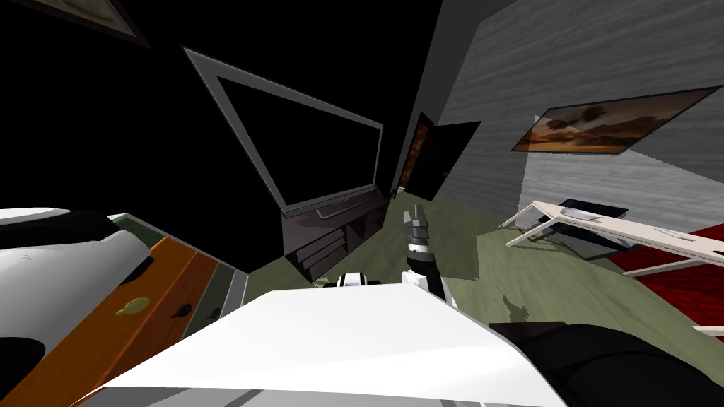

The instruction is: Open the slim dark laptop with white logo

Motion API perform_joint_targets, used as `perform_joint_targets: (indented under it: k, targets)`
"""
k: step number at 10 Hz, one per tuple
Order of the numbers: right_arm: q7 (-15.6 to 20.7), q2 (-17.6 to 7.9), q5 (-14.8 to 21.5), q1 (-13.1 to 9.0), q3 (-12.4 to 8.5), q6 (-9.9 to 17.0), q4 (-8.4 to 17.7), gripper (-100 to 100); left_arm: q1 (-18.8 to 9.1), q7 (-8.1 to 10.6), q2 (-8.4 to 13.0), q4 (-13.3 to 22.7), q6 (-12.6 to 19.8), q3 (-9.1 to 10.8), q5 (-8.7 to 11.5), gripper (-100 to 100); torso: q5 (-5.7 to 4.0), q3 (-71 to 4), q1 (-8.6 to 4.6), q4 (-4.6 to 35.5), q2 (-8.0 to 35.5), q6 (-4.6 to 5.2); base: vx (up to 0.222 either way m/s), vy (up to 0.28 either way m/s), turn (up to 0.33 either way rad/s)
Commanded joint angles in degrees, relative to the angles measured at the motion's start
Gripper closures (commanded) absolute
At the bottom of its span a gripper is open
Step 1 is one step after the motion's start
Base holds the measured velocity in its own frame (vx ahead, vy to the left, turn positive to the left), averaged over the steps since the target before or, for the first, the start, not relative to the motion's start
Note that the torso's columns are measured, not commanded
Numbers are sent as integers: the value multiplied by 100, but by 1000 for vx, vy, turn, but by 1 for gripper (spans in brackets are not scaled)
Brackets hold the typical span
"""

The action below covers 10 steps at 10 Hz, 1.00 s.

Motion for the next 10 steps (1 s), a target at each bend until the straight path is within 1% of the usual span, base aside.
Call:
perform_joint_targets:
  k: [1,2,3,5,6,7,8,9,10]
  targets:
    - [0,0,0,0,0,0,0,0,245,-50,291,230,-102,-87,-20,-100,0,1,1,1,1,-5,-7,9,-132]
    - [0,0,0,0,0,0,0,0,245,-50,291,230,-102,-87,-20,-100,0,0,1,0,1,0,-6,11,-62]
    - [0,0,0,1,0,0,0,0,304,-145,430,297,-103,-126,-11,-100,1,0,1,1,0,-3,-9,8,-57]
    - [0,0,0,0,0,0,0,0,405,-284,636,399,-107,-180,-5,-100,16,-17,17,-12,-30,36,-20,7,-134]
    - [0,0,0,0,0,0,0,0,354,-270,510,336,-89,-167,-2,-100,23,-24,30,-16,-41,39,-14,-1,-23]
    - [0,0,0,1,0,0,0,0,72,-11,226,635,84,119,-236,-100,16,-21,26,-12,-34,14,196,40,352]
    - [0,-1,0,6,-2,-1,0,0,-19,197,79,843,84,239,-236,-100,9,-38,26,-17,-68,-9,271,57,520]
    - [0,-1,0,6,-3,-1,-1,0,-180,397,-96,1029,84,405,-236,-100,6,-38,17,-18,-58,-3,132,30,125]
    - [0,-1,0,3,-1,-1,-1,0,-422,498,-223,1151,84,405,-236,-100,3,-4,3,-4,1,25,15,12,-82]
